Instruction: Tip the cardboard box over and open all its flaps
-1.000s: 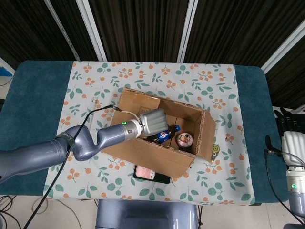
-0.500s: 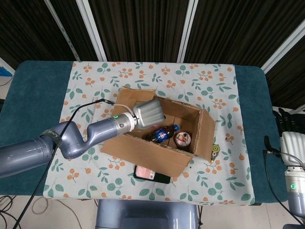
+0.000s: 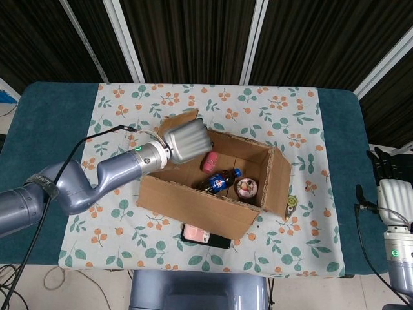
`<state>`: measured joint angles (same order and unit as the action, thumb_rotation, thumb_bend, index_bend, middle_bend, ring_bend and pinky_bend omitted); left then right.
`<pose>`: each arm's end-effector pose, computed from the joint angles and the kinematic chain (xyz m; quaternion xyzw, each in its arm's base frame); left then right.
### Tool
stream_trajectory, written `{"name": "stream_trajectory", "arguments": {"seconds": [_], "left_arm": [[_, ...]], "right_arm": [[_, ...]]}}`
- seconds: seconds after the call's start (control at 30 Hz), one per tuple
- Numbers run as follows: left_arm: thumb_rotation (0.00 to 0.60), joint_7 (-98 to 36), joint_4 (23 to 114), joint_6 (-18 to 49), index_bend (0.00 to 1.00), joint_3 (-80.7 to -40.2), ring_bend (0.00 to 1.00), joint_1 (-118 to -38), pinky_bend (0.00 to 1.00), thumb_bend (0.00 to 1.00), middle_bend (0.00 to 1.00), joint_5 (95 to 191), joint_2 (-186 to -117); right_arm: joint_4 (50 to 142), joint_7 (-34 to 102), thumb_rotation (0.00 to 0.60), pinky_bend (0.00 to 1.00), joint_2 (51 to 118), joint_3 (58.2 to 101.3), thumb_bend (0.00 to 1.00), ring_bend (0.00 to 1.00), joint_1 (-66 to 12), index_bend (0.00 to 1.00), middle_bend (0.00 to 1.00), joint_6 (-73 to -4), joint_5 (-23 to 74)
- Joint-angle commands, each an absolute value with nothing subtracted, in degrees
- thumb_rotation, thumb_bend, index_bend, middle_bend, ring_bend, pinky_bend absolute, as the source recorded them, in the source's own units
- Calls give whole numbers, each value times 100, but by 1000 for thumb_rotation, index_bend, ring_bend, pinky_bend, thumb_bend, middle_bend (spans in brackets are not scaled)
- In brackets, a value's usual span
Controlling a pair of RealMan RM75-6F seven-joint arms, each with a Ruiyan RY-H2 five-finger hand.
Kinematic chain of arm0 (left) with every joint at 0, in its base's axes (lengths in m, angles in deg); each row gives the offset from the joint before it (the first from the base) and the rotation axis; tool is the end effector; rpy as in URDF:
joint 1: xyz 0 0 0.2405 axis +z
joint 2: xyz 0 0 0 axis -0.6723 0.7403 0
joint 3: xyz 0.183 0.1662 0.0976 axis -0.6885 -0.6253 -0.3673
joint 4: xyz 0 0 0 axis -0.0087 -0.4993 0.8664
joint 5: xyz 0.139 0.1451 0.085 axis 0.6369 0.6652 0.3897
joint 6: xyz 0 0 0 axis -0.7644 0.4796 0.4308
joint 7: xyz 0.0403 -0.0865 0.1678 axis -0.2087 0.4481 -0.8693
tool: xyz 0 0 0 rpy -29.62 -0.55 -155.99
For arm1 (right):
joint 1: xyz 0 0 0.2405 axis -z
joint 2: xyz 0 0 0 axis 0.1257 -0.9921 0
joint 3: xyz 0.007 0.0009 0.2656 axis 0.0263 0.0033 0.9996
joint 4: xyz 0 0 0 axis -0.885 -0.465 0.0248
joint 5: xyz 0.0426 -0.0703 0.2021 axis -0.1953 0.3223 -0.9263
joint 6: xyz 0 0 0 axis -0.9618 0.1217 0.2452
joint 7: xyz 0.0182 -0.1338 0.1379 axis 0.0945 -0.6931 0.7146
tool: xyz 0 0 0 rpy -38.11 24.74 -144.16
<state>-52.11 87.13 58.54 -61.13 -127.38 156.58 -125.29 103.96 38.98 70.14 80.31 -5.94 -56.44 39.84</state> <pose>0.0818 0.4514 0.0691 -0.9165 0.0768 -0.2032 0.3360 -0.3288 -0.3101 0.1801 0.5349 -0.3688 0.4458 0.6157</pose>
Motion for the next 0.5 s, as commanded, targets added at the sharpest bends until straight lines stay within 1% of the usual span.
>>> {"name": "stream_trajectory", "arguments": {"seconds": [0.03, 0.27, 0.37, 0.5], "left_arm": [[600, -5243, 8865, 5817, 420, -6130, 437, -12676, 476, 869, 529, 15636, -12318], [600, -5266, 9180, 5748, 420, -6162, 438, -12523, 479, 869, 530, 15646, -11838], [600, -5268, 9411, 5668, 420, -6241, 438, -12318, 480, 869, 530, 15681, -11455], [600, -5275, 9539, 5620, 420, -6279, 438, -12169, 479, 869, 530, 15733, -11264]], "right_arm": [[10405, 3898, 600, 223, 7016, 8033, 509, 35, -589, 93, 0, -5642, 3996], [10430, 3905, 600, 223, 7022, 8038, 509, 35, -577, 94, 0, -5617, 4016], [10445, 3912, 600, 223, 7031, 8030, 509, 35, -575, 94, 0, -5591, 4035], [10456, 3914, 600, 223, 7032, 8030, 509, 35, -569, 94, 0, -5585, 4053]]}}
